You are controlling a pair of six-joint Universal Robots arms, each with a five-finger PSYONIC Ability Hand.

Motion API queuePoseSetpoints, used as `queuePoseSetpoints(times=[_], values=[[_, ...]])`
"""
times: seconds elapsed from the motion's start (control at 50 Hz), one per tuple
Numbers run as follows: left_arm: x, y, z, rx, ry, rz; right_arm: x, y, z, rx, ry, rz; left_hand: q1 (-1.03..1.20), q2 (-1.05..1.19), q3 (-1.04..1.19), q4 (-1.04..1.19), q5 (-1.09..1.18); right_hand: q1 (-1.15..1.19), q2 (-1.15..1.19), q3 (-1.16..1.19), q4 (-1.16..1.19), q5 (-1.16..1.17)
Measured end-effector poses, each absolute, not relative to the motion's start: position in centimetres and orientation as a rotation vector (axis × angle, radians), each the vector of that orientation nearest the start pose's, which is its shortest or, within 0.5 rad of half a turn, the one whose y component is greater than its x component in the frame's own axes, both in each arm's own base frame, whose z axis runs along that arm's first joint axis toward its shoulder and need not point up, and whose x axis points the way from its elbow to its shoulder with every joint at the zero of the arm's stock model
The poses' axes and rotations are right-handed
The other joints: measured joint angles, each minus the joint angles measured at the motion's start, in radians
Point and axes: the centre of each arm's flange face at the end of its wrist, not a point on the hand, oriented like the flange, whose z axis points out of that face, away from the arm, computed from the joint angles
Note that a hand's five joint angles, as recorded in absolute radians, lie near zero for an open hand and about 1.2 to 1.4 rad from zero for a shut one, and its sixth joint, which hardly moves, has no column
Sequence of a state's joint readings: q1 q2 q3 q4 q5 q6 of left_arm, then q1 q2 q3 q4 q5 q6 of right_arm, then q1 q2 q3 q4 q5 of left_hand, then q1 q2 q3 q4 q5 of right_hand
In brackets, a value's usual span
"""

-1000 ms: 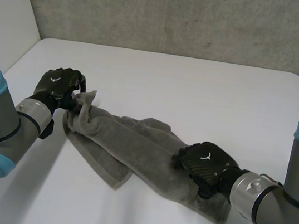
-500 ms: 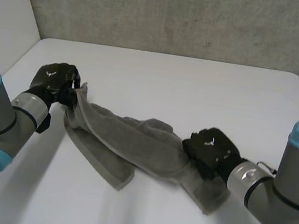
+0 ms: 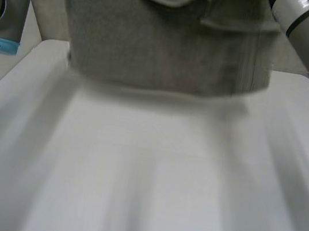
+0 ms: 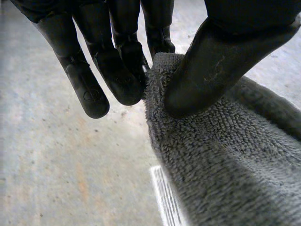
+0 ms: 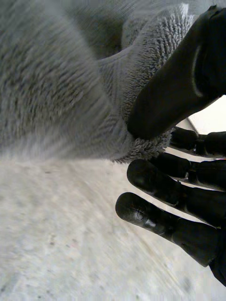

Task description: Fold the towel.

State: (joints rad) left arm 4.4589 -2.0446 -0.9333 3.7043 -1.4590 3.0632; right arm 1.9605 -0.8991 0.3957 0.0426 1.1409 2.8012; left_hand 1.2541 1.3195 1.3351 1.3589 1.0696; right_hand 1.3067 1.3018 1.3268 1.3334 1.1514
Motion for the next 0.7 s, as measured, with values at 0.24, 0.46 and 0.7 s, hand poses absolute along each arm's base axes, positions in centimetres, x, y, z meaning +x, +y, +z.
queuePoseSetpoints(times=[0.24, 0.46, 0.7], values=[[-23.7, -38.6, 26.7, 0.357, 2.015, -2.804, 32.3, -36.1, 32.7, -1.192, 1.435, -2.019, 0.0, 0.0, 0.0, 0.0, 0.0, 0.0, 0.0, 0.0, 0.0, 0.0], [-22.1, -33.6, 15.9, 0.428, 2.486, -2.396, 29.8, -33.8, 21.5, -1.631, 1.749, -1.575, 0.001, 0.005, 0.004, 0.0, 0.001, 0.0, 0.0, 0.0, 0.0, 0.0], [-21.7, -31.5, 13.9, 0.621, 2.44, -2.221, 27.5, -33.7, 19.6, -1.68, 1.857, -1.438, -0.692, -0.747, -0.752, -0.778, -0.691, -0.329, -0.311, -0.325, -0.331, -0.335]])
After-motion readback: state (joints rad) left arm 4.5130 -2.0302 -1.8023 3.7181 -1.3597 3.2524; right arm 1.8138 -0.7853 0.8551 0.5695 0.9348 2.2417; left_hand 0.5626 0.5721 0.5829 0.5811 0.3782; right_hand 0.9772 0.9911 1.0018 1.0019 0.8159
